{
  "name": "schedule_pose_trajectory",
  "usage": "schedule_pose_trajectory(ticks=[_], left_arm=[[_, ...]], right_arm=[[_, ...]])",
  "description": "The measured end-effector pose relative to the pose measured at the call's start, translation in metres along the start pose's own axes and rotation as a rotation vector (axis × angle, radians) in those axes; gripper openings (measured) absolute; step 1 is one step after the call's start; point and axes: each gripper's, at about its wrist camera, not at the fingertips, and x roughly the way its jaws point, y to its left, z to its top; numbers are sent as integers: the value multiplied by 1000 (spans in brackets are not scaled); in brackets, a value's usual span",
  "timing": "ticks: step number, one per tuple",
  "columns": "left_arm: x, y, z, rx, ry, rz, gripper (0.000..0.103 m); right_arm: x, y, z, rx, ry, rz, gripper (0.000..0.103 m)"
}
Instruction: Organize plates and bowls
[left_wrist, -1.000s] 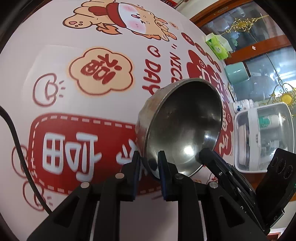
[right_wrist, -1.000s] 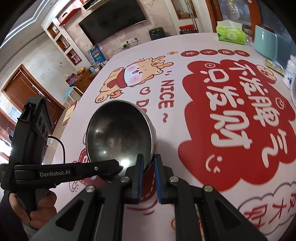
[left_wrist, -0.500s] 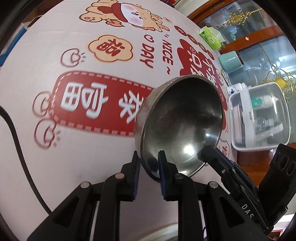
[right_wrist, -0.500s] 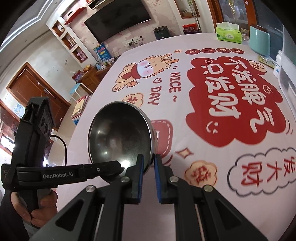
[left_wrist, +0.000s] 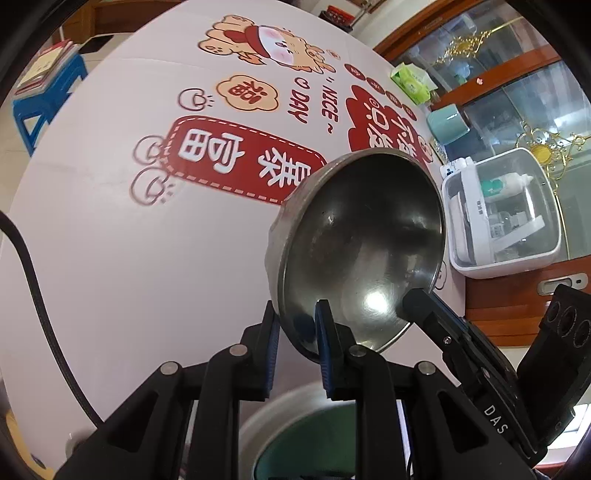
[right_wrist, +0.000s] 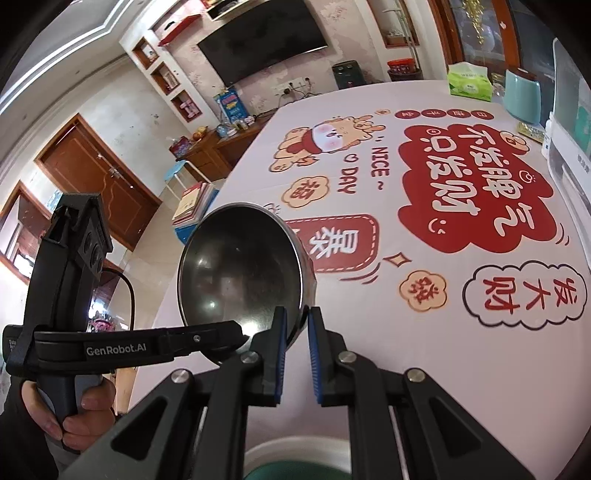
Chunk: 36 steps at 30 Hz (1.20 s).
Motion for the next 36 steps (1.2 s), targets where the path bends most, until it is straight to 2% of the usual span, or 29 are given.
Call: schedule_pose_trajectory(ticks=[9, 15, 26, 36], left_arm=[[-30, 10, -49, -22, -34, 14, 17], [-41, 16, -84, -10, -30, 9, 17], [-60, 45, -134, 41, 33, 9, 17], [-79, 86, -158, 60, 60, 13, 18]], right_arm=[[-26, 29, -38, -55, 2, 21, 11], [-40, 44, -66, -90, 9, -7, 11], [-51, 86, -113, -96, -1, -40, 11], [-44, 126, -147, -100, -12, -48, 11]])
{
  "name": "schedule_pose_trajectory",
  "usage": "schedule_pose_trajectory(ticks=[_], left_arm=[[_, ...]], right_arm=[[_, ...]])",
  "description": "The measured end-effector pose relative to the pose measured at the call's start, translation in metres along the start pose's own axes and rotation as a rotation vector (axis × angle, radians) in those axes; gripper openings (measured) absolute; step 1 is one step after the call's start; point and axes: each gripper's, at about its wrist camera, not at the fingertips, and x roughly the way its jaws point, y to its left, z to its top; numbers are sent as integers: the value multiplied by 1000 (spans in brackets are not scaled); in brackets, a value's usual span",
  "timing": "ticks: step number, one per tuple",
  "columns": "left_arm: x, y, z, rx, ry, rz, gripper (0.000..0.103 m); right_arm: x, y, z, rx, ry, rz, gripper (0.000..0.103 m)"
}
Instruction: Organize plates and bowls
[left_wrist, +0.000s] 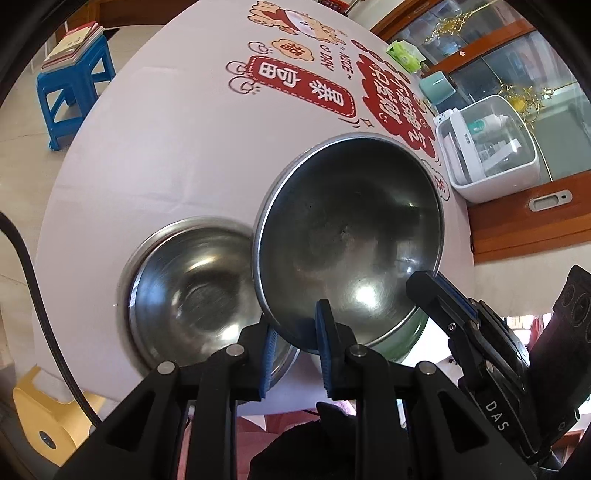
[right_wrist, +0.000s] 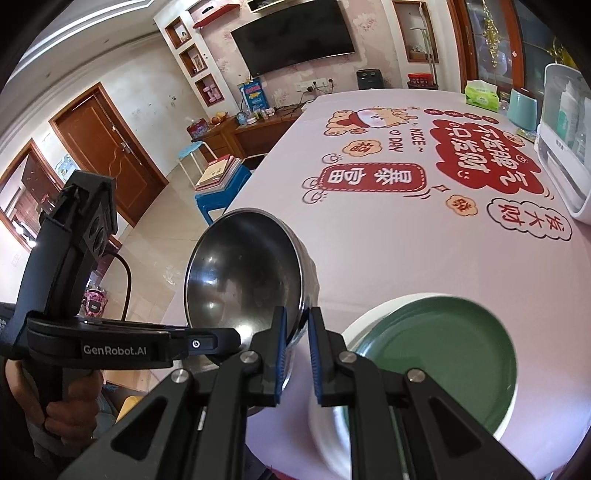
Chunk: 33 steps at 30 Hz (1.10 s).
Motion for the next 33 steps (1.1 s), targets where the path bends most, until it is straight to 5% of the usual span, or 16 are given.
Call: schedule_pose_trajectory(ticks=[18, 33], left_arm=[[3, 47, -32, -63, 94, -3, 21], [0, 56, -37, -39, 91, 38, 28]], right_arm=[[23, 43, -24, -73, 138, 3, 12], [27, 39, -32, -29, 145, -4, 14]])
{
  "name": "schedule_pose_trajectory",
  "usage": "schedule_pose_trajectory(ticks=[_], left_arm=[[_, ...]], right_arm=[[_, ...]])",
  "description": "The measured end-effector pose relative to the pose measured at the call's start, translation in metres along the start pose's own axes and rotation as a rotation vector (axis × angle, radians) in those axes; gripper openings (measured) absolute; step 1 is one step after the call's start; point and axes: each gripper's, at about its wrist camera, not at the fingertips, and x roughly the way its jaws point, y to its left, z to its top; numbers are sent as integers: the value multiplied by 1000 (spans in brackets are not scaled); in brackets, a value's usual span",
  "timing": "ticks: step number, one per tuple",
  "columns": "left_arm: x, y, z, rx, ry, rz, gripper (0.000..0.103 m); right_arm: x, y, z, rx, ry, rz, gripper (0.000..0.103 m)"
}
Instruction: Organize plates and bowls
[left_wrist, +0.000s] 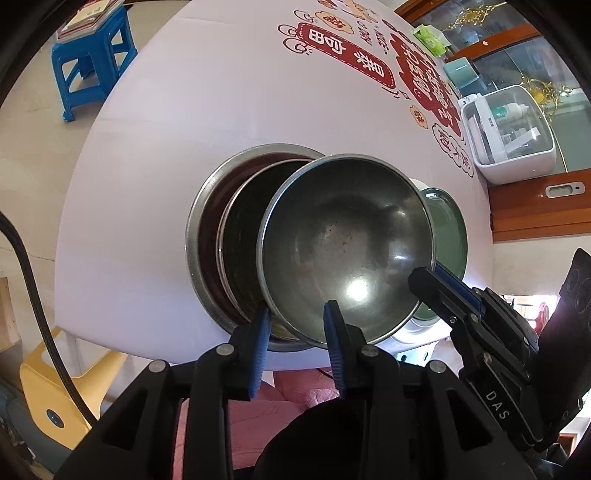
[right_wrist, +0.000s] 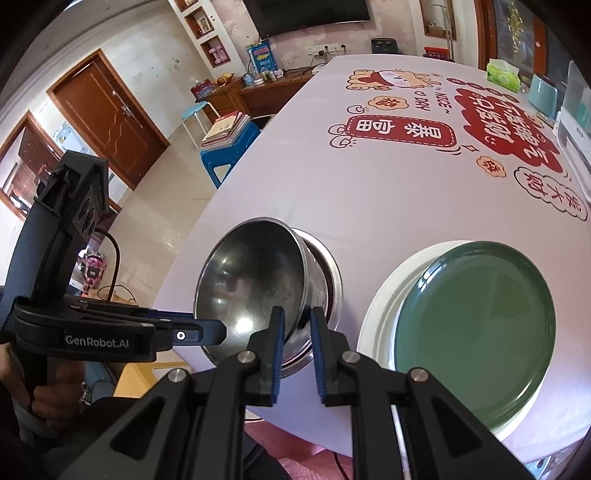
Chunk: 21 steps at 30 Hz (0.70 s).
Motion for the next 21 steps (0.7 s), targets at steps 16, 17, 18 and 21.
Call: schedule_pose_trajectory(ticks=[16, 17, 18, 21], left_arm=[[-42, 15, -4, 22, -176, 0, 50], [-45, 17, -4, 24, -185, 2, 52], [-47, 19, -3, 26, -197, 5, 55], [-47, 23, 0, 17, -205, 23, 59]], right_arm=[[12, -28, -3, 183, 39, 45, 14], [13, -30, -3, 197, 44, 50, 14], [15, -33, -4, 213, 50, 56, 14], [19, -43, -5, 267, 70, 73, 14]])
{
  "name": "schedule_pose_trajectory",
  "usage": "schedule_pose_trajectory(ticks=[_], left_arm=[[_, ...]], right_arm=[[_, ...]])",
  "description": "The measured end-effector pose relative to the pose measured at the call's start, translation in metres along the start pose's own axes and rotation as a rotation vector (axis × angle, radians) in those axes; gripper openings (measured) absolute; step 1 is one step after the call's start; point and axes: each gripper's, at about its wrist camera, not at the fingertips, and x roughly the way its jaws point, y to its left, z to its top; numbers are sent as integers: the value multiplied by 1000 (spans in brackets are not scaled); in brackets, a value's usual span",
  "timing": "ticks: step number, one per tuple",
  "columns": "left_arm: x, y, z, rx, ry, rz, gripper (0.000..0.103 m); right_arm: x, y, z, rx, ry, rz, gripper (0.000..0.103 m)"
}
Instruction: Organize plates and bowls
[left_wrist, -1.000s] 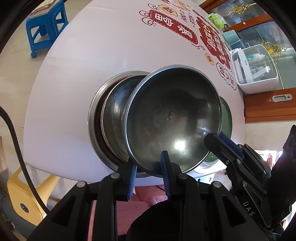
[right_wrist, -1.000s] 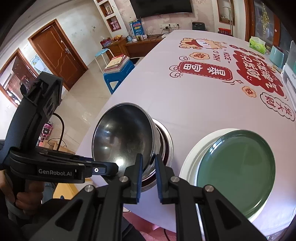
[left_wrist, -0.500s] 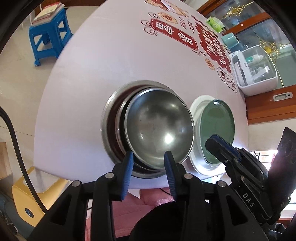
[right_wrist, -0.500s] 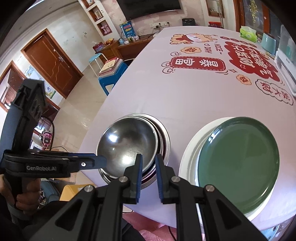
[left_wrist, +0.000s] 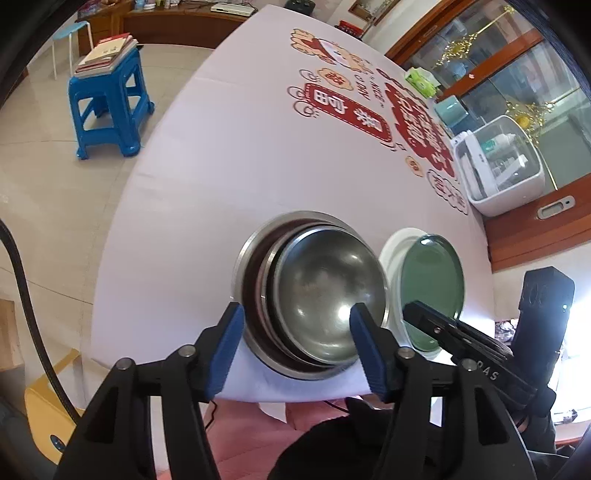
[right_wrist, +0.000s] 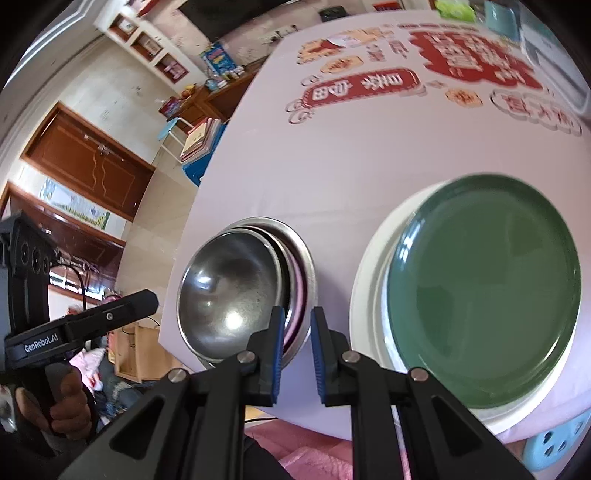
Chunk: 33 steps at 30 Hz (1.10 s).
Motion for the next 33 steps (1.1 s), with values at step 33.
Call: schedule_pose_trajectory(ticks=[33], left_arm=[[91, 24, 44, -20, 265, 24, 69]], right_arm=[[55, -56, 11, 428, 183, 338, 50]])
